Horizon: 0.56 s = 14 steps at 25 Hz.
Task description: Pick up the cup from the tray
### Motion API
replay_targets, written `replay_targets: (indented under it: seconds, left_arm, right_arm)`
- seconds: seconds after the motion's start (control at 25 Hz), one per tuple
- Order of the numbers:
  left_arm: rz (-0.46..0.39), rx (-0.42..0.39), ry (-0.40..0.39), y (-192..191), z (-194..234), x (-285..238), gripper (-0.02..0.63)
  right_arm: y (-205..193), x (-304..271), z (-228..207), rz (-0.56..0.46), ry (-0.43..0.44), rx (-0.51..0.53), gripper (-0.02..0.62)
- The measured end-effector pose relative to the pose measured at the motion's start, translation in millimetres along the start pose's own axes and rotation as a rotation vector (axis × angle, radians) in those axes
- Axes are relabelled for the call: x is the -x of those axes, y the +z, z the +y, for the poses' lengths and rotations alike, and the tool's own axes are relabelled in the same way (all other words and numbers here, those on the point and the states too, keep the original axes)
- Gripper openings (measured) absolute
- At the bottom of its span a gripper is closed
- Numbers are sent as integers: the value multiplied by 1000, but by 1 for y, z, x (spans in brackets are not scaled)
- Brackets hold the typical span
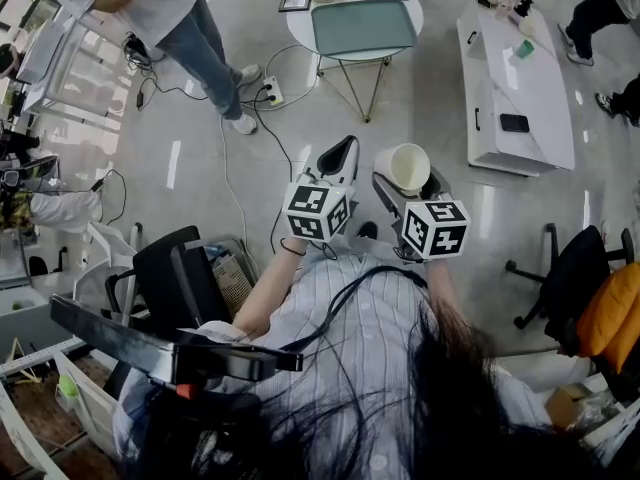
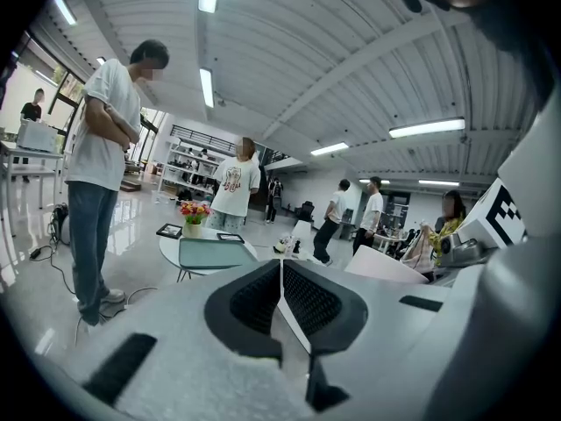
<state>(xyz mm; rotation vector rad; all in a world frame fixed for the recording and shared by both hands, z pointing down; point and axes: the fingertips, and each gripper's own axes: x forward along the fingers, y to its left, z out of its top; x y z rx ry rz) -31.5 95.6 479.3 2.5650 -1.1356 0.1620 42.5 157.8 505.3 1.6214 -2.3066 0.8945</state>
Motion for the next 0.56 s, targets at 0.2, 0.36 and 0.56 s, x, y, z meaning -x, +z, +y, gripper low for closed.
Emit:
replay_targets:
  seconds: [0.2, 0.36, 0.56]
  left_arm:
    - [11, 0, 1, -4, -1, -1, 15]
    - [22, 4, 6, -10, -1, -2, 15]
    - [38, 3, -34, -15, -14, -19, 15]
  right_arm:
    - [-1, 0, -3, -2, 4, -14, 399]
    - [-1, 0, -6, 1, 8, -18, 399]
    - [0, 12, -21, -14, -29, -40, 399]
